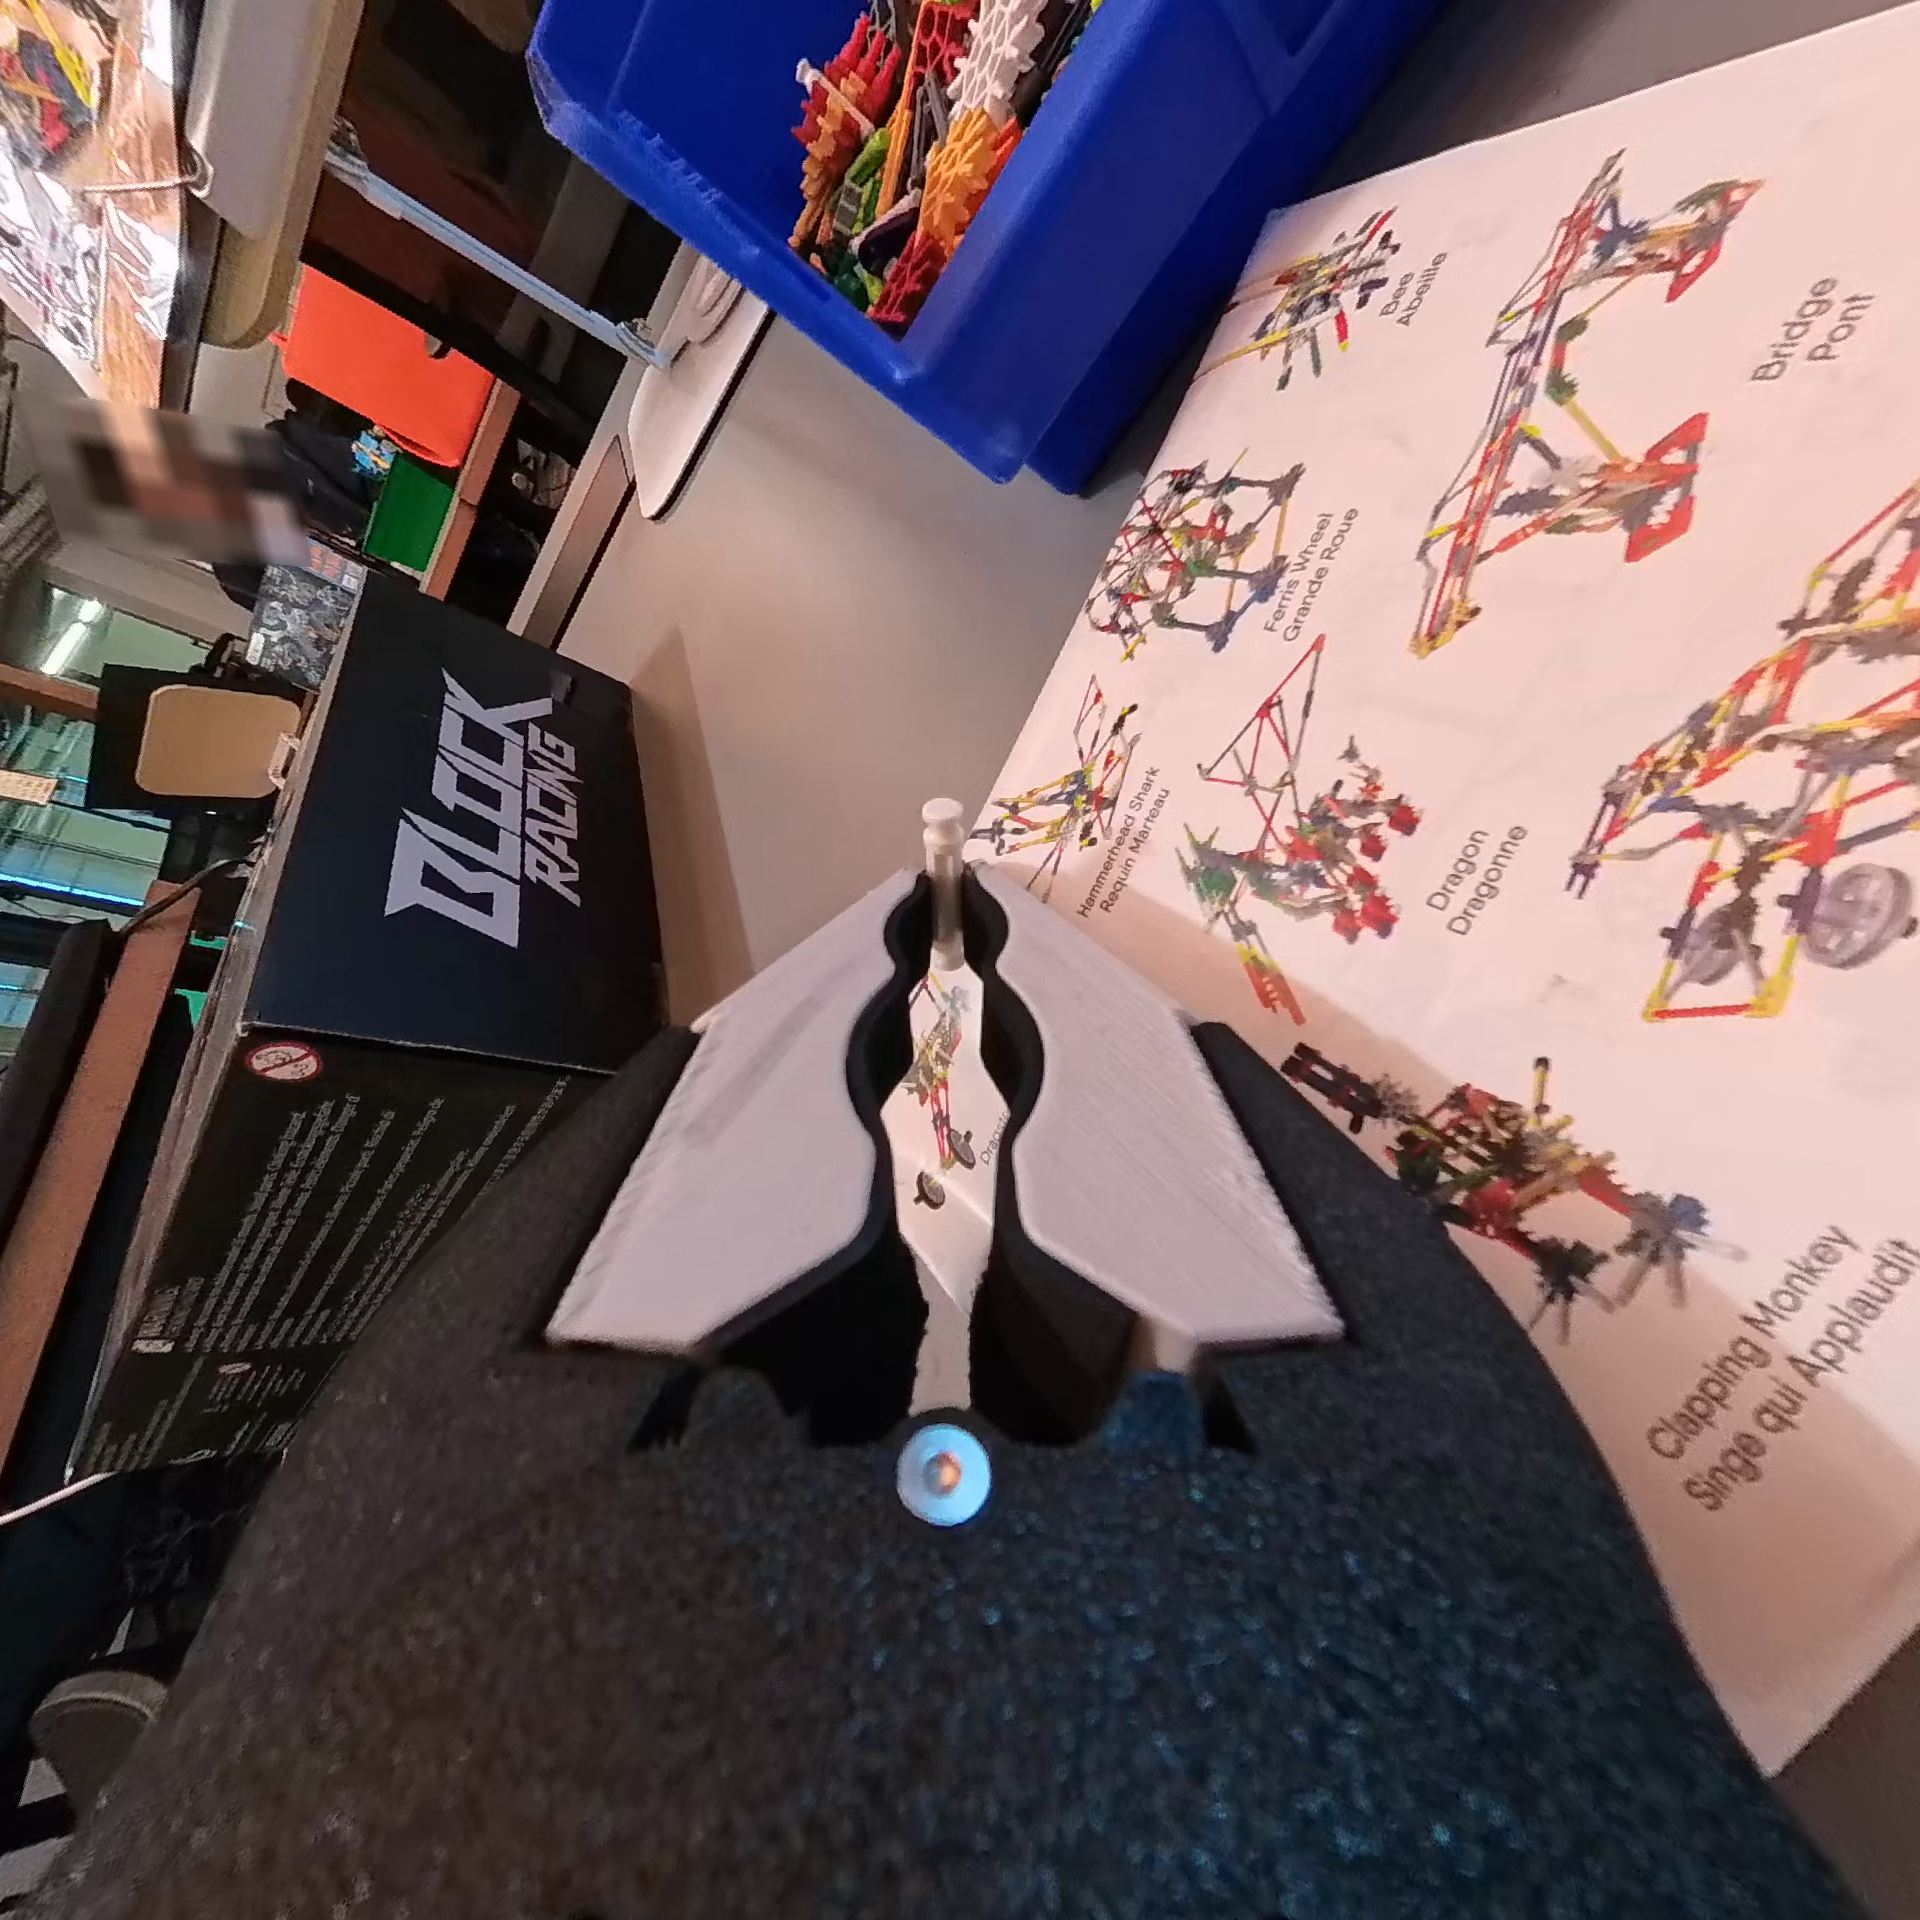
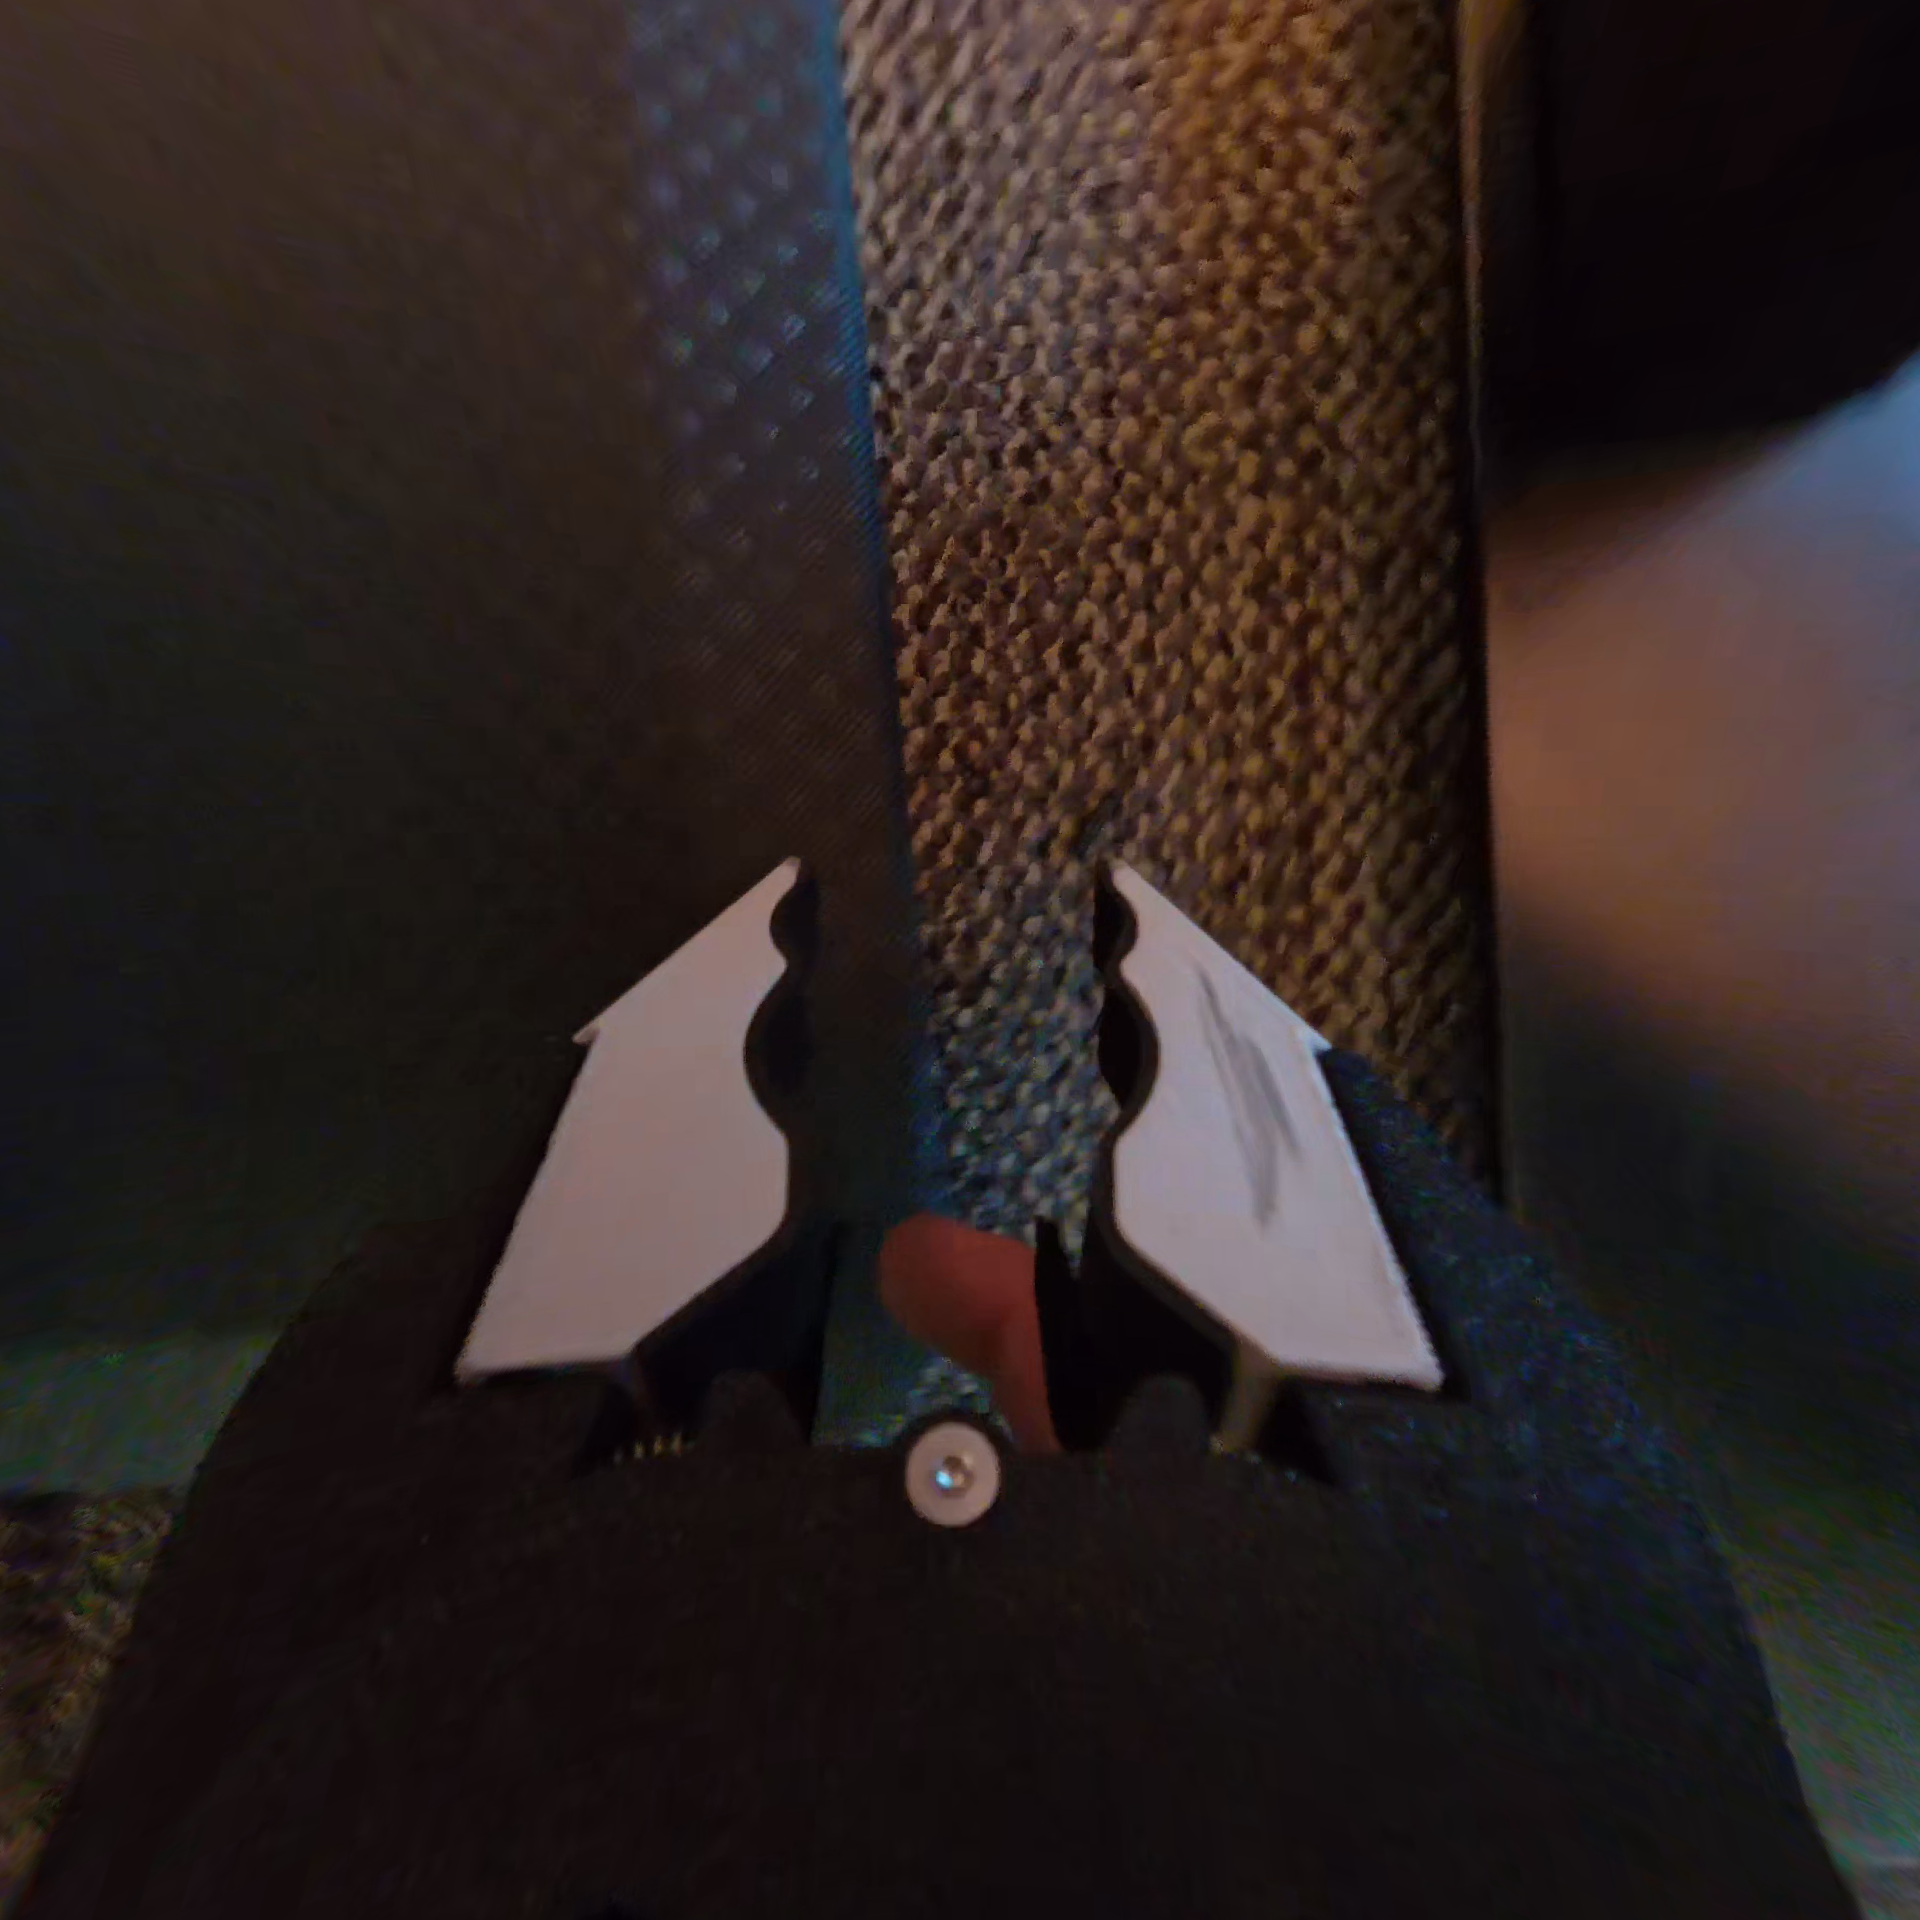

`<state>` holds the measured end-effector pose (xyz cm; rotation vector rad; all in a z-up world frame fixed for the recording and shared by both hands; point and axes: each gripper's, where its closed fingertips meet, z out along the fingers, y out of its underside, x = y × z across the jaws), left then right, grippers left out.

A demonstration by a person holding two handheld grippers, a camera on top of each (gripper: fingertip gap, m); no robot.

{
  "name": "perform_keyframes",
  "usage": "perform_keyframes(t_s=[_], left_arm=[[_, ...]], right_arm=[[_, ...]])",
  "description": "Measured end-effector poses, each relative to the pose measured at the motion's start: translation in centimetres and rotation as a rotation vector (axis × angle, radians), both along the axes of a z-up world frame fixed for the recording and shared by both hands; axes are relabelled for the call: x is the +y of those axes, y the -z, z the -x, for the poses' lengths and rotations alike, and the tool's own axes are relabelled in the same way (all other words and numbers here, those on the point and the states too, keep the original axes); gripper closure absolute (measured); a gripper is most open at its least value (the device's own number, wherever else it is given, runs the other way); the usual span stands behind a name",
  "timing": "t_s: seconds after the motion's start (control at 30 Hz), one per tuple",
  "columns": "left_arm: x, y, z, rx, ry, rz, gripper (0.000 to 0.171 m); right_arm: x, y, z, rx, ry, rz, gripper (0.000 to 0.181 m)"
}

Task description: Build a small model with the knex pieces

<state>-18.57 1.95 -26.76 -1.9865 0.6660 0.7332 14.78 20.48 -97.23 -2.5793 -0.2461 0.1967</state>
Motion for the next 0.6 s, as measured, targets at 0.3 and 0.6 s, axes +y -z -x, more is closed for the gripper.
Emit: perform_keyframes(t_s=[0.3, 0.6], left_arm=[[0.0, 0.0, 0.1, 0.0, -0.002, 0.0, 0.169], [0.0, 0.0, 0.1, 0.013, -0.006, -0.005, 0.169]], right_arm=[[-2.3, -0.5, -3.1, 0.29, 0.356, -0.135, 0.165], [2.0, -0.3, -4.8, 0.198, 0.285, -0.161, 0.159]])
